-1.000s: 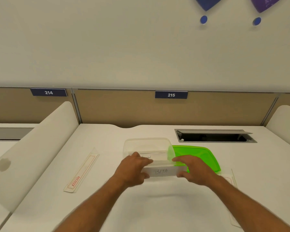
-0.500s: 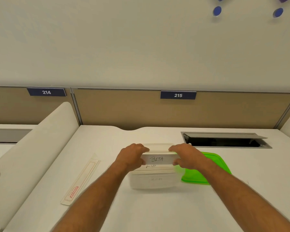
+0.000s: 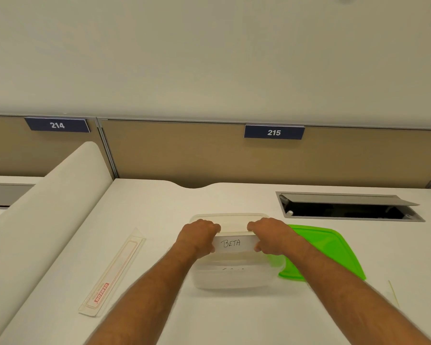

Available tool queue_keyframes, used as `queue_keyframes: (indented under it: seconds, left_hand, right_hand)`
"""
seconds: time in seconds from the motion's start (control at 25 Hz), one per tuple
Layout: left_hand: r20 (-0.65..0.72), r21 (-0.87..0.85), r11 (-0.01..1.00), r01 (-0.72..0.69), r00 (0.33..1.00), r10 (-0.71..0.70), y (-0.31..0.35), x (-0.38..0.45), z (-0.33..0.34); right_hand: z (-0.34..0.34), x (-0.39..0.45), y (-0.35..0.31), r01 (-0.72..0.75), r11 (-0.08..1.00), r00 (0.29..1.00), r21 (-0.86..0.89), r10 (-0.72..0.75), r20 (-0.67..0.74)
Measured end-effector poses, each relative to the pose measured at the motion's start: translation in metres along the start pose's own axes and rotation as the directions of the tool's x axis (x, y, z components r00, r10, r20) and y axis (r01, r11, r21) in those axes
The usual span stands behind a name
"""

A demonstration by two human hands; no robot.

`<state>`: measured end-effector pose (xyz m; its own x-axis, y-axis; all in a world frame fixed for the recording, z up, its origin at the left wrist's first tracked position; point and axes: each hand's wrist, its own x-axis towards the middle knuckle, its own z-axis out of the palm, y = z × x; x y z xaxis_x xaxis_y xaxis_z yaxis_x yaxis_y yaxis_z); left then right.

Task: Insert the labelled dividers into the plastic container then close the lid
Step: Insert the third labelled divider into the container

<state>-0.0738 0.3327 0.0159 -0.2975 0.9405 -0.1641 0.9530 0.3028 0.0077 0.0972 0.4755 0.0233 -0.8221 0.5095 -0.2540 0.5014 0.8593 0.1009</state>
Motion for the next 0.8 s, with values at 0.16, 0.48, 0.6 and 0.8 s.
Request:
queue_keyframes:
  seconds: [0.16, 0.48, 0.6, 0.8]
  left_hand:
    - [0.045, 0.09, 0.996, -0.003, 0.999, -0.001, 0.003, 0.008, 0.008]
    - [0.029, 0.19, 0.982, -0.017, 0.999, 0.012, 0.008, 0.011, 0.017]
    - [0.029, 0.199, 0.98, -0.024, 0.999, 0.019, 0.008, 0.01, 0.017]
    - [0.025, 0.171, 0.985, -0.029, 0.999, 0.025, 0.009, 0.006, 0.015]
  right_hand:
    - [0.007, 0.006, -0.006, 0.01, 0.997, 1.0, -0.076, -0.009, 0.019]
    - [0.014, 0.007, -0.011, 0.021, 0.982, 1.0, -0.187, -0.021, 0.005]
    - [0.015, 0.007, -0.011, 0.029, 0.98, 1.0, -0.197, -0.028, 0.006]
    - [0.017, 0.006, -0.009, 0.037, 0.987, 0.999, -0.158, -0.039, -0.013]
